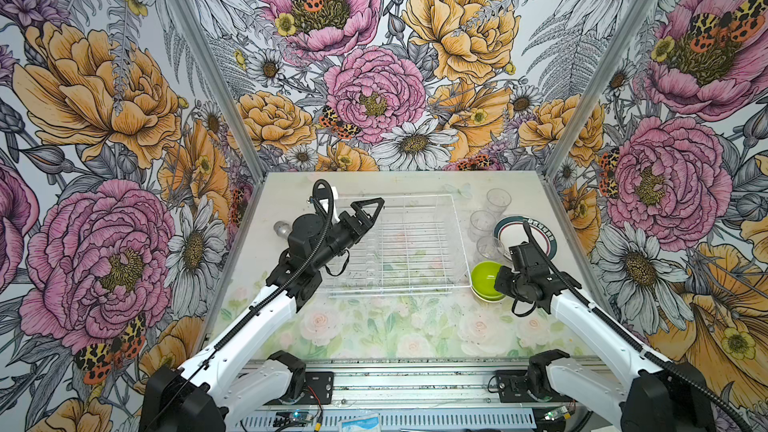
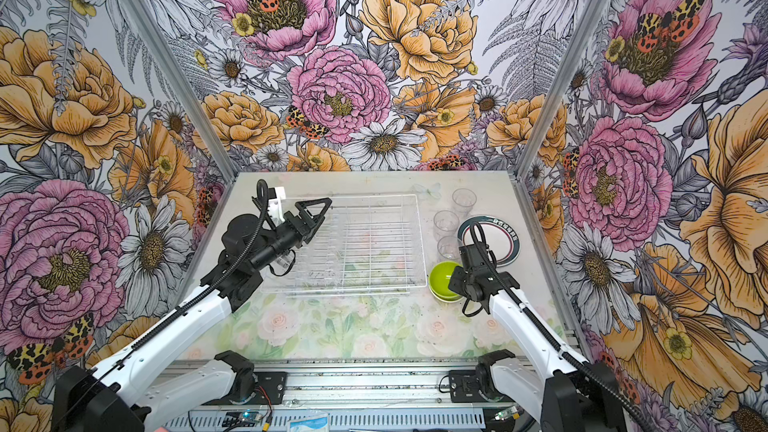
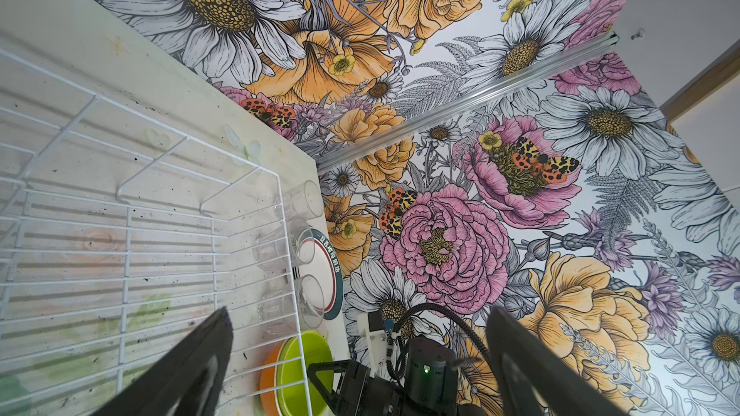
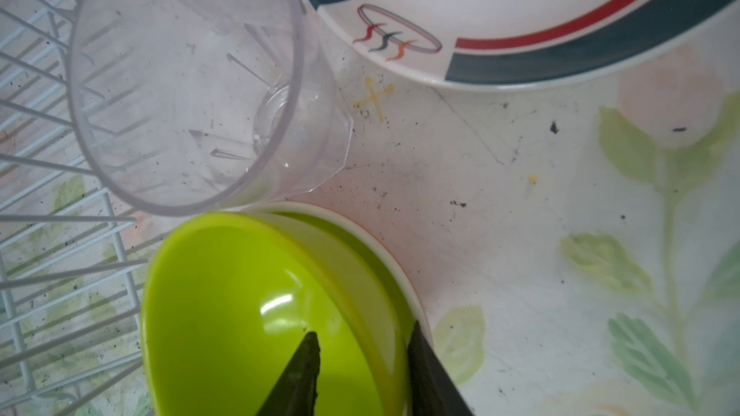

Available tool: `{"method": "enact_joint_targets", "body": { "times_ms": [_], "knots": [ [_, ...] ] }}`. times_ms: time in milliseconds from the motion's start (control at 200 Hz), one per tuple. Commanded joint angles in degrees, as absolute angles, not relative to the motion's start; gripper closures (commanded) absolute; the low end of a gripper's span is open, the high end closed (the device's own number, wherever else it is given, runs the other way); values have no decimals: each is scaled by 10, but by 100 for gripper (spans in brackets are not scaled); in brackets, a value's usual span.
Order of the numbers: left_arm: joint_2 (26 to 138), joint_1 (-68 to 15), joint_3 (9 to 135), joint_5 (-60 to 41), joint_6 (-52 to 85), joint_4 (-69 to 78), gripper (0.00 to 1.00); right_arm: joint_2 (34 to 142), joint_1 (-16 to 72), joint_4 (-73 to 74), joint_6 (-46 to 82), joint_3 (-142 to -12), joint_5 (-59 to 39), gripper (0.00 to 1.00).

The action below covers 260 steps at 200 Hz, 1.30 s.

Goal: Unload the mixed dishes from the dish rack

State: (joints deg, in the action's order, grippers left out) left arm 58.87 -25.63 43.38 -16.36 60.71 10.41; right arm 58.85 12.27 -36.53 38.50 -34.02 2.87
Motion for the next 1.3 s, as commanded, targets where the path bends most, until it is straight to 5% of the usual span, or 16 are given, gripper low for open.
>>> {"method": "enact_joint_targets", "body": {
  "times_ms": [0,155,345,741,1071,1296],
  "knots": [
    [581,-251,426,-163,606,114,1,563,119,-362,382,-353,52,54],
    [577,-250,440,-149,567,86,1,514,117,-361,373,-361,90,30],
    [558,-233,455,-90,474,19,1,448,115,-350,331,-386,168,17],
    [461,-111,343,212,254,-8,1,399,87,-26,152,-283,314,14],
    [497,55,233,197,247,101,1,481,19,193,133,-192,296,14],
    [556,121,235,53,269,118,1,538,-25,204,156,-194,244,15]
  ]
}}
